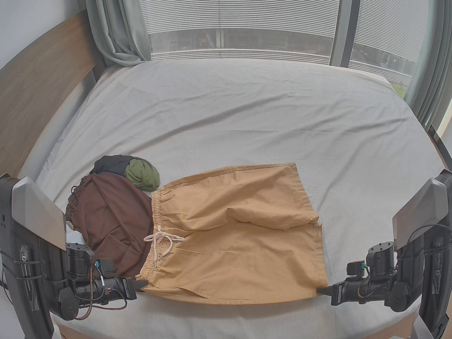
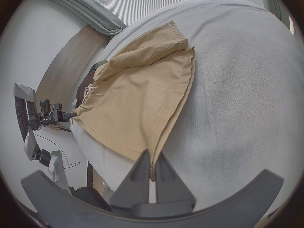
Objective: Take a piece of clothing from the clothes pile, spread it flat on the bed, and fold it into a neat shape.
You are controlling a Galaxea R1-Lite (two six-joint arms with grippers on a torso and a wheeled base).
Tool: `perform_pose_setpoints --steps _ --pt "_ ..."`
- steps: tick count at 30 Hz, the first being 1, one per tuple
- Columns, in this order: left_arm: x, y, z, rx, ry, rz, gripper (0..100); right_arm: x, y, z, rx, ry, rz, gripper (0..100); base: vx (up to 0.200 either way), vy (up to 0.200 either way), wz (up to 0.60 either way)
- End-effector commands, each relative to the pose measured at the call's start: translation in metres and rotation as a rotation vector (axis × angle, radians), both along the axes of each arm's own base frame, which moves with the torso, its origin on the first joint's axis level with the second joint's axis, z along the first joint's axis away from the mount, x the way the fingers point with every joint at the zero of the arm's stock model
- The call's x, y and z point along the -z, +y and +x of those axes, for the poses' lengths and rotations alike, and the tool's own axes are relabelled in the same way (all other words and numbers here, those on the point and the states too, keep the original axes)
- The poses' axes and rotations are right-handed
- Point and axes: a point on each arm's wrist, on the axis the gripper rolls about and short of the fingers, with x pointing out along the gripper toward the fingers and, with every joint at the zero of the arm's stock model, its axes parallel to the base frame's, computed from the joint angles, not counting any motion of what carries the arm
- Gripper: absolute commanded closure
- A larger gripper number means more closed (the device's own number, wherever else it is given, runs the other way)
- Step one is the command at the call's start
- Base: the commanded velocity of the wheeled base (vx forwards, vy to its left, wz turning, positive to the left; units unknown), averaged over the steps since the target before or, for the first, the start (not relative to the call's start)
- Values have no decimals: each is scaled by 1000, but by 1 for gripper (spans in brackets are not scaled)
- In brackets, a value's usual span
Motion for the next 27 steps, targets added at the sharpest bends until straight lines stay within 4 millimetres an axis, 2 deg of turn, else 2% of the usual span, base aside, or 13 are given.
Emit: perform_pose_setpoints --steps 1,9,14,20,27 --pt "6 2 -5 -4 42 3 100 -2 -1 -4 -11 9 12 100 0 0 0" --pt "-3 2 1 -15 -10 -13 100 -22 1 -1 -41 -72 67 100 0 0 0" --pt "-15 1 12 -65 -61 -65 100 -40 1 0 -49 -146 99 100 0 0 0" --pt "-33 -1 19 -81 -135 -109 100 -48 2 1 -47 -186 109 100 0 0 0" --pt "-54 -5 33 -78 -257 -131 100 -59 5 16 -36 -265 144 100 0 0 0"
